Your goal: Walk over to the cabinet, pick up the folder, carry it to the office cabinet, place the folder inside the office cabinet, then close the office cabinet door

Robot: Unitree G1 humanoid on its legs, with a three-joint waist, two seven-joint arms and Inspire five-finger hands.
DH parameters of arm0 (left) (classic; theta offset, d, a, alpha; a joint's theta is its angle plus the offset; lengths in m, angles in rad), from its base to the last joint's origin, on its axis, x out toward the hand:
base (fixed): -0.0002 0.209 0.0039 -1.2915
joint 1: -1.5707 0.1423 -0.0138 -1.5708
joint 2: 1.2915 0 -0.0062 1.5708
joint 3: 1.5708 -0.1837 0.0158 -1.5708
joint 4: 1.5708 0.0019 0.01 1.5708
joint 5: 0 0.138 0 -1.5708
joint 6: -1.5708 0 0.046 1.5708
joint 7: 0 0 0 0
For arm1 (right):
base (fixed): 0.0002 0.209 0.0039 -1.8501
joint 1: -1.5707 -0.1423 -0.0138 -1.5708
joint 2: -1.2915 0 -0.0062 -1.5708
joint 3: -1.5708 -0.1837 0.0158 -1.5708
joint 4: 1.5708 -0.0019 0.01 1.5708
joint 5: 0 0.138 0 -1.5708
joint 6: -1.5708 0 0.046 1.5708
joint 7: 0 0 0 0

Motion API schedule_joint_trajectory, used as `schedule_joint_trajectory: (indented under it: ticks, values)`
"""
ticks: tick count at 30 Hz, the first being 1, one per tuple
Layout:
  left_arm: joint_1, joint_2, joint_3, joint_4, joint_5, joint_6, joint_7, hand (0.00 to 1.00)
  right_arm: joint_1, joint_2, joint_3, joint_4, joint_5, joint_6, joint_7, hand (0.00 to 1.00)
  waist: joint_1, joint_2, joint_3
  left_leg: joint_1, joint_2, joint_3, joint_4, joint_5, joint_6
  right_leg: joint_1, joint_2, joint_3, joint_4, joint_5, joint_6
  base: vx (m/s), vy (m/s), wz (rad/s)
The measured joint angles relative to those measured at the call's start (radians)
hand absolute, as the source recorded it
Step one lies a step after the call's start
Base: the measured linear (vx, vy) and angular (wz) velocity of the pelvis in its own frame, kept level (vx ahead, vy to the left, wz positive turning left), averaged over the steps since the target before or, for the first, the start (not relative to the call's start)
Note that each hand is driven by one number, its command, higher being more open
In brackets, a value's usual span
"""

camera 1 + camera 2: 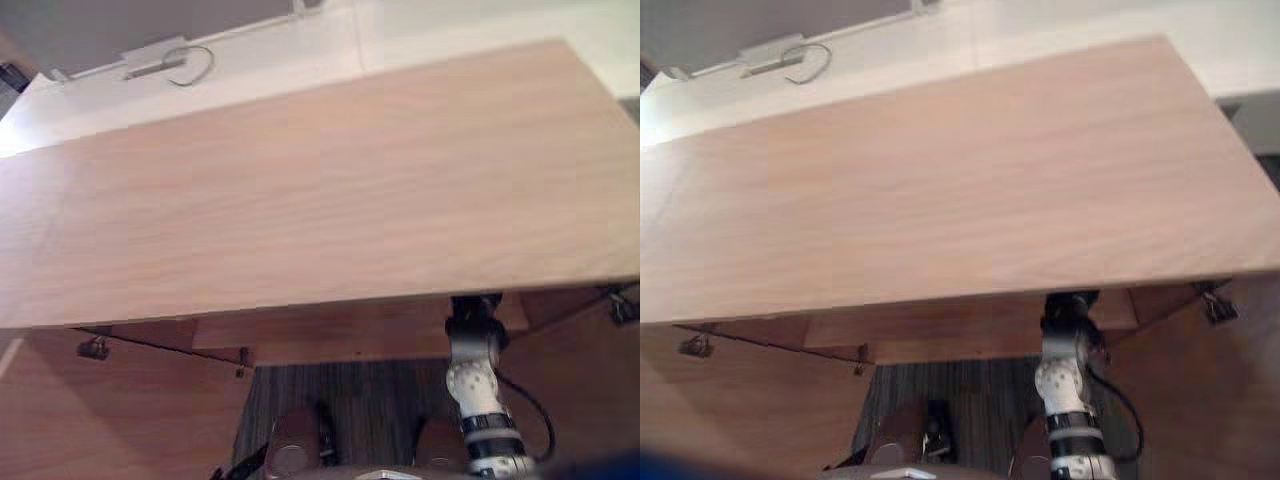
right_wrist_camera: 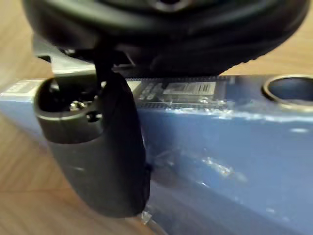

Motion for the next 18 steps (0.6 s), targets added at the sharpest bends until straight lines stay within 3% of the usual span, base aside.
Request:
schedule_joint_trajectory:
  ticks: [3,7,10,14,18]
  values:
    - [-0.019,-0.006,0.032,-0.027,-0.022,-0.006,-0.002,1.00,-0.114,0.025,-0.014,-0.009,-0.034,-0.023,-0.068,0.00,0.000,-0.014,0.025,-0.098,-0.003,0.008,0.102,-0.070,-0.013,-0.141,-0.027,0.049,0.158,-0.047,0.013,-0.06,-0.050,-0.04]
    - [-0.066,-0.020,0.107,-0.054,-0.058,-0.014,0.001,1.00,-0.235,0.022,-0.066,-0.063,-0.046,-0.056,-0.158,0.00,0.015,-0.048,0.060,-0.276,-0.018,0.027,0.294,-0.158,0.013,-0.339,-0.077,0.129,0.332,-0.131,0.033,-0.13,0.080,0.00]
    - [-0.095,-0.025,0.106,-0.059,-0.075,-0.011,0.002,1.00,-0.270,0.016,-0.087,-0.069,-0.085,-0.062,-0.196,0.00,0.014,-0.051,0.067,-0.375,-0.034,0.038,0.406,-0.200,0.040,-0.450,-0.103,0.188,0.432,-0.151,0.060,-0.09,0.173,0.07]
    - [-0.115,-0.029,0.100,-0.101,-0.104,-0.011,0.008,1.00,-0.305,0.016,-0.084,-0.068,-0.123,-0.036,-0.210,0.00,0.019,-0.056,0.074,-0.477,-0.046,0.062,0.494,-0.229,0.055,-0.581,-0.118,0.254,0.521,-0.159,0.072,-0.04,0.137,0.02]
    - [-0.108,-0.030,0.008,-0.195,-0.149,-0.012,0.065,1.00,-0.365,0.016,-0.070,-0.066,-0.123,-0.021,-0.229,0.00,0.043,-0.057,0.083,-0.582,-0.040,0.086,0.563,-0.238,0.066,-0.721,-0.105,0.315,0.593,-0.154,0.082,-0.01,0.024,-0.05]
